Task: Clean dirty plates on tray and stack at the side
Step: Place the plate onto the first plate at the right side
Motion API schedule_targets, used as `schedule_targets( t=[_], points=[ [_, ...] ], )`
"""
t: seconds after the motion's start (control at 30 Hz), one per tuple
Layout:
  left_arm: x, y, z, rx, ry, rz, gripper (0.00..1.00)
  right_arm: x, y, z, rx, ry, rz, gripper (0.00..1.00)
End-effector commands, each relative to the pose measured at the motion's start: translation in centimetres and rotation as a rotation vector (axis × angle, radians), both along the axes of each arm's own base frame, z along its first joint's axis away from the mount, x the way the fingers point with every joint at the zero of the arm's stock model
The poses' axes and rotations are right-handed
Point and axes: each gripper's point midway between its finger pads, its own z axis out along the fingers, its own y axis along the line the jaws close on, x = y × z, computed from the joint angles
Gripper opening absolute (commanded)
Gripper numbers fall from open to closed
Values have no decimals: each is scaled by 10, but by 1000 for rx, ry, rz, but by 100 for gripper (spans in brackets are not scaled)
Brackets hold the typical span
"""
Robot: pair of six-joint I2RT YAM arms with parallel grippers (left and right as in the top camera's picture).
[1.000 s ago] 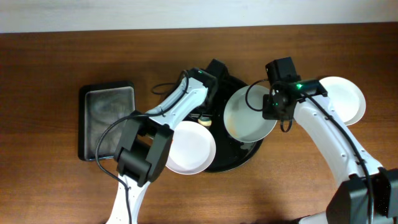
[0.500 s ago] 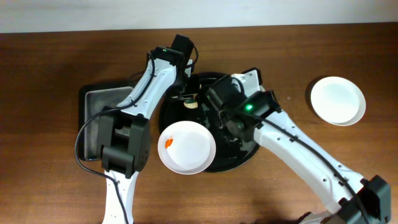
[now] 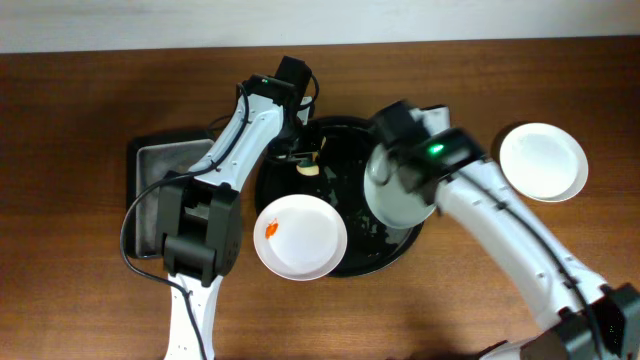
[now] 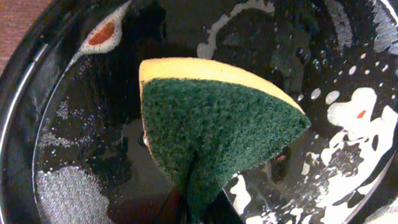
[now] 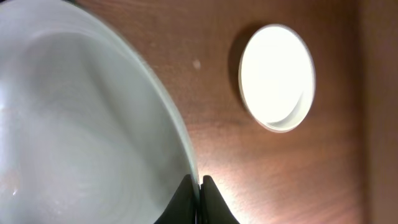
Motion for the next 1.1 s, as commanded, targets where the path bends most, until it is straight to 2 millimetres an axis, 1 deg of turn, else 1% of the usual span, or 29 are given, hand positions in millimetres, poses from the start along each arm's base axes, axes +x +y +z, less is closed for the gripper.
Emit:
schedule_targets(
  t=[0.0, 0.07, 0.1, 0.13, 0.17, 0.2, 0.23, 0.3, 0.33, 0.37, 0.4, 0.43, 0.47, 0.53, 0.57, 0.6, 0.63, 0.67, 0.7, 0.73, 0.77, 0.8, 0.87, 0.9, 0.93, 0.97, 1.0, 1.03, 1.07],
  points=[
    [5, -2, 17, -26, -40, -25, 6, 9, -44, 33, 392, -82, -225, 4],
    [4, -4, 17, -29, -39, -30, 5, 9, -90, 27, 532, -85, -377, 4],
    [4, -5, 17, -29, -41, -35, 6, 7, -134, 19, 599, -100, -510, 4],
    [4, -5, 17, -28, -43, -42, 5, 7, -162, 12, 644, -120, -591, 4],
    [4, -5, 17, -30, -46, -57, 5, 6, -199, 0, 701, -145, -690, 4],
    [3, -7, 18, -41, -46, -72, 6, 2, -228, -14, 719, -157, -779, 4],
    [2, -8, 18, -47, -46, -80, 5, -3, -256, -35, 724, -146, -865, 4],
    [2, -8, 18, -47, -47, -84, 5, -7, -286, -76, 734, -102, -954, 4],
    [2, -8, 18, -47, -49, -94, 5, -6, -297, -99, 740, -78, -982, 4],
    [1, -9, 18, -48, -45, -95, 5, 0, -300, -112, 736, -70, -972, 5],
    [1, -8, 18, -48, -44, -95, 5, 3, -304, -118, 729, -77, -972, 9],
    [-1, -9, 18, -50, -39, -104, 5, 7, -309, -118, 718, -98, -968, 28],
    [-3, -12, 19, -68, -38, -126, 5, 11, -311, -115, 713, -113, -940, 35],
    [-4, -14, 19, -76, -35, -130, 5, 27, -296, -94, 794, -140, -773, 38],
    [-5, -16, 19, -75, -35, -140, 5, 33, -279, -72, 874, -172, -687, 41],
    [-7, -18, 21, -88, -37, -172, 5, 32, -261, -47, 935, -191, -620, 41],
    [-12, -16, 26, -85, -38, -209, 5, 23, -242, -19, 960, -199, -556, 42],
    [-15, -15, 35, -83, -53, -241, 4, 17, -224, 0, 978, -198, -484, 43],
    [-17, -14, 47, -87, -76, -258, 4, 6, -199, 19, 992, -177, -407, 44],
    [-18, -13, 61, -93, -102, -261, 4, -4, -177, 33, 994, -153, -348, 45],
    [-21, -11, 82, -97, -137, -263, 4, -13, -158, 43, 985, -130, -297, 46],
    [-26, -7, 96, -96, -152, -259, 3, -17, -138, 53, 973, -117, -235, 46],
    [-37, 8, 116, -92, -150, -238, 1, -20, -115, 61, 970, -102, -171, 46],
    [-44, 23, 133, -89, -153, -210, 1, -19, -104, 62, 970, -89, -140, 46],
    [-48, 46, 149, -69, -165, -164, 1, -19, -95, 62, 971, -74, -117, 46],
    [-49, 79, 156, -10, -163, -72, 1, -18, -86, 62, 973, -60, -91, 46],
    [-51, 127, 158, 72, -133, 57, 1, -19, -72, 61, 973, -29, -54, 47],
    [-53, 170, 152, 127, -96, 158, 1, -21, -53, 60, 963, 8, 17, 47],
    [-54, 199, 144, 171, -71, 232, 1, -21, -42, 60, 963, 24, 46, 47]
  ],
)
